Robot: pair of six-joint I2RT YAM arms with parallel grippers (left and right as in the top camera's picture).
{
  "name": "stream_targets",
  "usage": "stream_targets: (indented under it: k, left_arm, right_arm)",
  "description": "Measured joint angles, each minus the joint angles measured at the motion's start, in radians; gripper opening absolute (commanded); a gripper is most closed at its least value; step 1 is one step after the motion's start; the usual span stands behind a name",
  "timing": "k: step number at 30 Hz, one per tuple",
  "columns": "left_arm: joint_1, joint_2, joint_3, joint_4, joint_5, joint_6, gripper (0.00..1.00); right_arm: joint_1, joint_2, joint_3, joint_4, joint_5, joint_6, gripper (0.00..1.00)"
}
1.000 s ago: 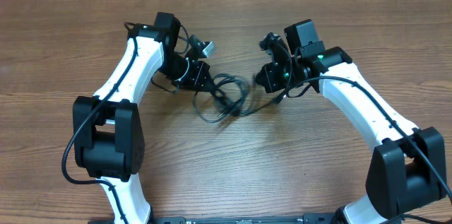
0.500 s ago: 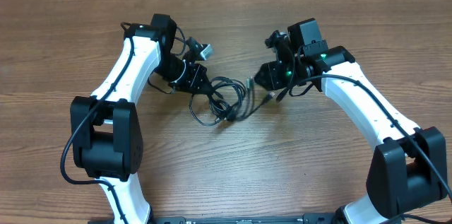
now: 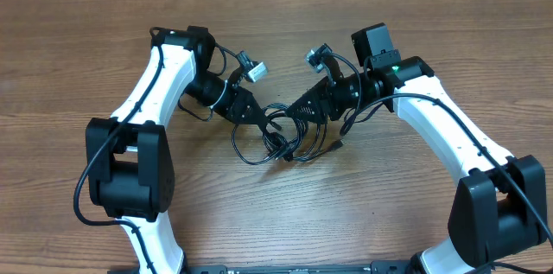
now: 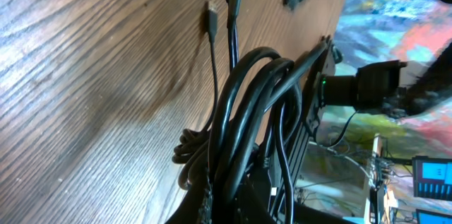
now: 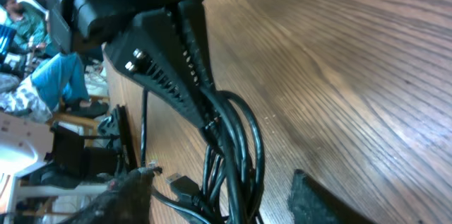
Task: Untangle cables
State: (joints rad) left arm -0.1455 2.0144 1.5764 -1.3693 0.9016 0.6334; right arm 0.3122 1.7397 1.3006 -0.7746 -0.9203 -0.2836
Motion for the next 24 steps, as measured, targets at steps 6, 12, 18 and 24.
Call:
stream_targets:
  k: [6,12,18,24]
  left_arm:
    - [0.05,0.0,0.0,0.003,0.054,0.018,0.04]
    - [0.061,0.0,0.0,0.01,0.071,0.021,0.04]
    - [0.06,0.0,0.0,0.023,0.113,0.022,0.04]
    - [0.06,0.0,0.0,0.024,0.12,0.022,0.04]
  right_arm:
    - [0.0,0.0,0.0,-0.032,-0.019,-0.028,0.35]
    - [0.0,0.0,0.0,-0.034,-0.027,-0.031,0.43]
    - [0.0,0.0,0.0,-0.034,-0.048,-0.032,0.51]
    - [0.0,0.0,0.0,-0.034,-0.051,-0.032,0.33]
